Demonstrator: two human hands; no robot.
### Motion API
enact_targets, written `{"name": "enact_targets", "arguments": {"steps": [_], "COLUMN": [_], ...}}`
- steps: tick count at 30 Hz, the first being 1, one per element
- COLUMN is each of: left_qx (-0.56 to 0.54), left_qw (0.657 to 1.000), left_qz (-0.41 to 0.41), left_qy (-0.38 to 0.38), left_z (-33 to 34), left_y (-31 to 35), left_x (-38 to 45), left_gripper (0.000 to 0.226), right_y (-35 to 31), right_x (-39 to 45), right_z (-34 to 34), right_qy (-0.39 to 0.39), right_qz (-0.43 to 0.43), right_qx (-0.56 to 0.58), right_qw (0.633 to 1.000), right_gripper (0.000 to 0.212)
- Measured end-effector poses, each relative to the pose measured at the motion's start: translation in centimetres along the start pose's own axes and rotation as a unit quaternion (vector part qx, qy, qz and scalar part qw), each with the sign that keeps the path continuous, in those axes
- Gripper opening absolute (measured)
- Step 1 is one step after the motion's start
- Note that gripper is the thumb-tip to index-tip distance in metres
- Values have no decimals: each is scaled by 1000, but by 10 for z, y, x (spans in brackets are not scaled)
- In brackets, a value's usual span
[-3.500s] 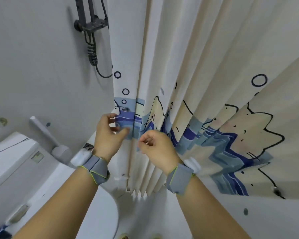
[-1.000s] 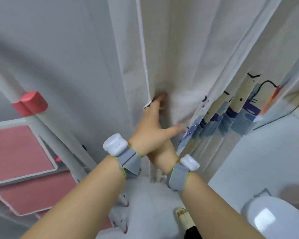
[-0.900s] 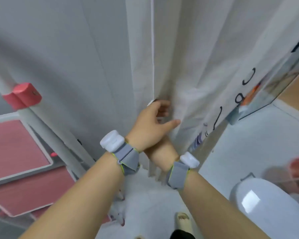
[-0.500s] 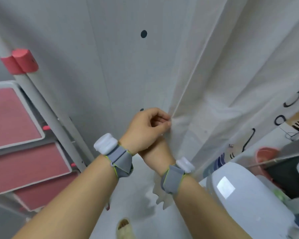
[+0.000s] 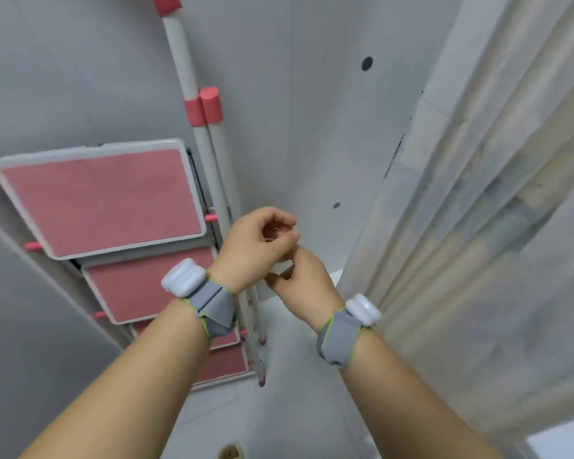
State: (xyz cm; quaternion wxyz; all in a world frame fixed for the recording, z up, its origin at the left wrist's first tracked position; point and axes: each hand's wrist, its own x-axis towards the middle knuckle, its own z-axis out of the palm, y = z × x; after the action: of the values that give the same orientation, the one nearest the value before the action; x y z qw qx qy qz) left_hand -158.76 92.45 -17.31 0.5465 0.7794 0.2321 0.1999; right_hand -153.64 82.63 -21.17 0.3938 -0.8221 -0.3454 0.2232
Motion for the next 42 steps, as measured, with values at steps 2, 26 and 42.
{"name": "enact_targets", "arguments": {"steps": [2, 26, 42], "left_qx": [18, 459, 508], "left_qw": [999, 874, 843], "left_qz": [-2, 94, 11], "left_qy": [38, 133, 174], "left_z": [-35, -253, -217], "left_y": [-11, -66, -74], "left_x": [0, 79, 105], "left_gripper": [12, 66, 76], "right_y": [-15, -166, -93], "right_x": [8, 129, 100], "right_z": [10, 138, 113], "right_qy": [10, 155, 164], "right_qz": [-17, -180, -80], "right_qx": [24, -113, -59], "right_qw": [1000, 965, 981], "right_gripper": [33, 44, 34]}}
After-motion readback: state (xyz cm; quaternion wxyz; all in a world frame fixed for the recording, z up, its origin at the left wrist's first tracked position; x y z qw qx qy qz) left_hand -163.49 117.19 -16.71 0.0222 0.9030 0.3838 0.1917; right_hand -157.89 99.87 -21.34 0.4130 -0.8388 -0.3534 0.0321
